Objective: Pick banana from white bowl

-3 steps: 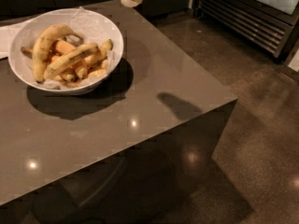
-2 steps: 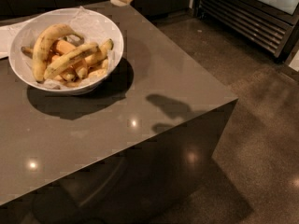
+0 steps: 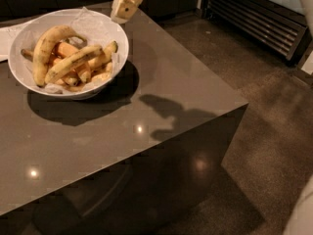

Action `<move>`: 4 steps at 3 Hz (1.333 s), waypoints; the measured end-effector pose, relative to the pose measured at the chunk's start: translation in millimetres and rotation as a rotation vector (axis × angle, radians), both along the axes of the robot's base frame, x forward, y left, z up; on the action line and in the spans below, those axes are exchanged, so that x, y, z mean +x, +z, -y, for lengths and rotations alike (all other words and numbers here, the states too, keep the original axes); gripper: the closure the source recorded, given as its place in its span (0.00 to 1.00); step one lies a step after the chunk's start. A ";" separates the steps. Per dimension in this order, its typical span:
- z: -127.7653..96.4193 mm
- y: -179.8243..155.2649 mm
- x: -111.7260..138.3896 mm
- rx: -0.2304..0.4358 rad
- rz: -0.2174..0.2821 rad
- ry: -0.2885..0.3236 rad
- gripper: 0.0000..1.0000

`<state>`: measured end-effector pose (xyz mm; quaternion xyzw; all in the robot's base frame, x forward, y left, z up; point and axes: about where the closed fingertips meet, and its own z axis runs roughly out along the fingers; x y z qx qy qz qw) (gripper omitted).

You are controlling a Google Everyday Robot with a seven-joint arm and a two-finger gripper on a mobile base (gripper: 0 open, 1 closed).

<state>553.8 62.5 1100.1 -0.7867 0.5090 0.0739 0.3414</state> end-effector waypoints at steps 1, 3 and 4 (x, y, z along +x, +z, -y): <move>-9.4 -16.1 4.8 -0.048 -0.015 0.034 0.26; -15.6 -49.0 21.6 -0.200 -0.002 0.059 0.27; -19.1 -58.8 36.8 -0.257 0.018 0.075 0.28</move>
Offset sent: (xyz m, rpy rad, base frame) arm 0.0160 0.0086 -0.0628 -0.2711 0.0436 0.0769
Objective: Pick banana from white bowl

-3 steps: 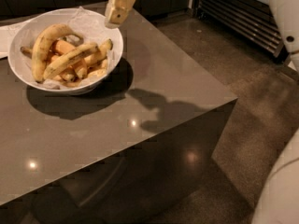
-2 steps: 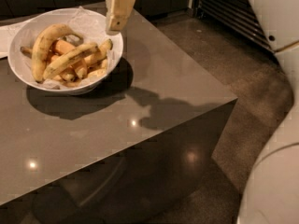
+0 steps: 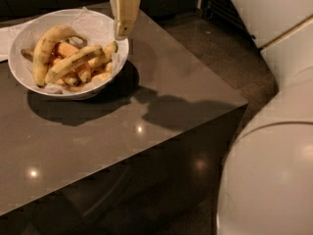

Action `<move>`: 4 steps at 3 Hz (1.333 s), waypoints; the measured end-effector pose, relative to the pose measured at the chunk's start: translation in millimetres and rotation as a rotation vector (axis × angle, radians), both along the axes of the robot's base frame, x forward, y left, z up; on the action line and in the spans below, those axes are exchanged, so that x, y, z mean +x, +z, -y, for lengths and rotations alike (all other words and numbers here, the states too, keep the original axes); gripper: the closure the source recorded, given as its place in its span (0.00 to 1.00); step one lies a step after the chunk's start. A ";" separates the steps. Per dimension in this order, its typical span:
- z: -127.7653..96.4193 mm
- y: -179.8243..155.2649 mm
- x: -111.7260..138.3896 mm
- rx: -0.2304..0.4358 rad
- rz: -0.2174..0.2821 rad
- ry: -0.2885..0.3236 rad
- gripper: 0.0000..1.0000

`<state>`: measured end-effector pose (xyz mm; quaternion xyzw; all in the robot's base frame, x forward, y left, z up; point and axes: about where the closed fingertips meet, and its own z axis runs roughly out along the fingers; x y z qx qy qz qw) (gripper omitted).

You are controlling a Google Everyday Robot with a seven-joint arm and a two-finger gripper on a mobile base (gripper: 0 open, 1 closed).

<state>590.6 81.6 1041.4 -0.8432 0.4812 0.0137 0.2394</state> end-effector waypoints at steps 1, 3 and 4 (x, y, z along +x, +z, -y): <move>-6.5 -6.1 9.7 -0.028 0.012 0.022 0.28; -26.3 -25.3 22.1 -0.063 0.000 0.084 0.28; -34.6 -34.4 26.7 -0.077 -0.006 0.110 0.26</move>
Offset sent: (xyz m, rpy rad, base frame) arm 0.0096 0.0067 -0.0295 -0.1395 0.0665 0.1007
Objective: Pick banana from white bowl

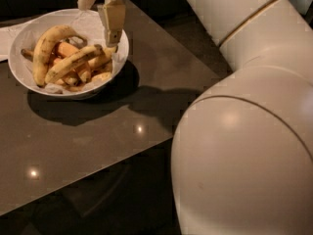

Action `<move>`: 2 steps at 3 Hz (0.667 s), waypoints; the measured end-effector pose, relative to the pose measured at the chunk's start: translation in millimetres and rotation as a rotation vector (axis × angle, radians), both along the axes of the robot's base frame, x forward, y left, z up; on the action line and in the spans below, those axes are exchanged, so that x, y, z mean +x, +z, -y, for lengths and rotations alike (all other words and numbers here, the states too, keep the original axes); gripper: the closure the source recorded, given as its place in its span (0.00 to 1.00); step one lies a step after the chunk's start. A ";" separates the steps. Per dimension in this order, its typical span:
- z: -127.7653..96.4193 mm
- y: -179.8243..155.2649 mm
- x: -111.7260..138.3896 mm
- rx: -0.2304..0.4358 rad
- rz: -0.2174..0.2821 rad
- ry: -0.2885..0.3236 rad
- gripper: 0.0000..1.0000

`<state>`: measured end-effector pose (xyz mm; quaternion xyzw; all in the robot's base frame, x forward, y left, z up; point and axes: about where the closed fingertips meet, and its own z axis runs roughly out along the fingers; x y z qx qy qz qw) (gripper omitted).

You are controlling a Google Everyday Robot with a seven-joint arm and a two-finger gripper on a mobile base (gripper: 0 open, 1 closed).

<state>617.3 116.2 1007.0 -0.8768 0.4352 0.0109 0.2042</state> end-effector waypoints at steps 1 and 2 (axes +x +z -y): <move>-7.1 -9.6 2.2 -0.011 -0.012 0.018 0.27; -10.8 -17.2 4.7 -0.023 -0.021 0.023 0.26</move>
Offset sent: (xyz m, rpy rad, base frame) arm -0.0131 -0.0092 -0.0288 -0.1216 0.1095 0.0429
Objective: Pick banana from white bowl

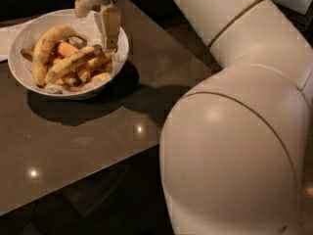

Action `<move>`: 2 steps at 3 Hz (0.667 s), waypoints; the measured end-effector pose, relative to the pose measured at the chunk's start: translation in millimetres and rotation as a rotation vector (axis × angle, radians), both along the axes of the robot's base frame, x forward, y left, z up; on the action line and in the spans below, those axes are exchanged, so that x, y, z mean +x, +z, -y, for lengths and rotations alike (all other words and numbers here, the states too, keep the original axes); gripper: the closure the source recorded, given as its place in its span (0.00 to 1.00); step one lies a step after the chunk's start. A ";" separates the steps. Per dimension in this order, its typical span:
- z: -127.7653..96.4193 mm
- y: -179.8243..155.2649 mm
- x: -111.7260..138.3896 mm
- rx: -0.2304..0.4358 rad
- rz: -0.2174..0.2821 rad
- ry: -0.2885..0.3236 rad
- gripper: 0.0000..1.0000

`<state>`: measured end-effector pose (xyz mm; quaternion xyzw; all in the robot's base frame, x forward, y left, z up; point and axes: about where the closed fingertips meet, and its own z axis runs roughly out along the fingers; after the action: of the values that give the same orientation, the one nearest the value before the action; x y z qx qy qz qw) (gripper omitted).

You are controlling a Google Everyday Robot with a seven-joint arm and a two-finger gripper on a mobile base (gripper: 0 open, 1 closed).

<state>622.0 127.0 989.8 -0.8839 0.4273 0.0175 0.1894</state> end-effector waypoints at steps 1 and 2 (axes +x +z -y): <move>-4.0 -6.4 1.2 -0.009 -0.009 0.004 0.26; -8.5 -10.6 2.8 -0.019 -0.012 0.009 0.27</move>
Offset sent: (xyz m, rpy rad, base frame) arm -0.0152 -0.0097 -0.0169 -0.1115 0.0897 0.0286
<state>624.7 135.5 979.2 -0.8873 0.4248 0.0197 0.1784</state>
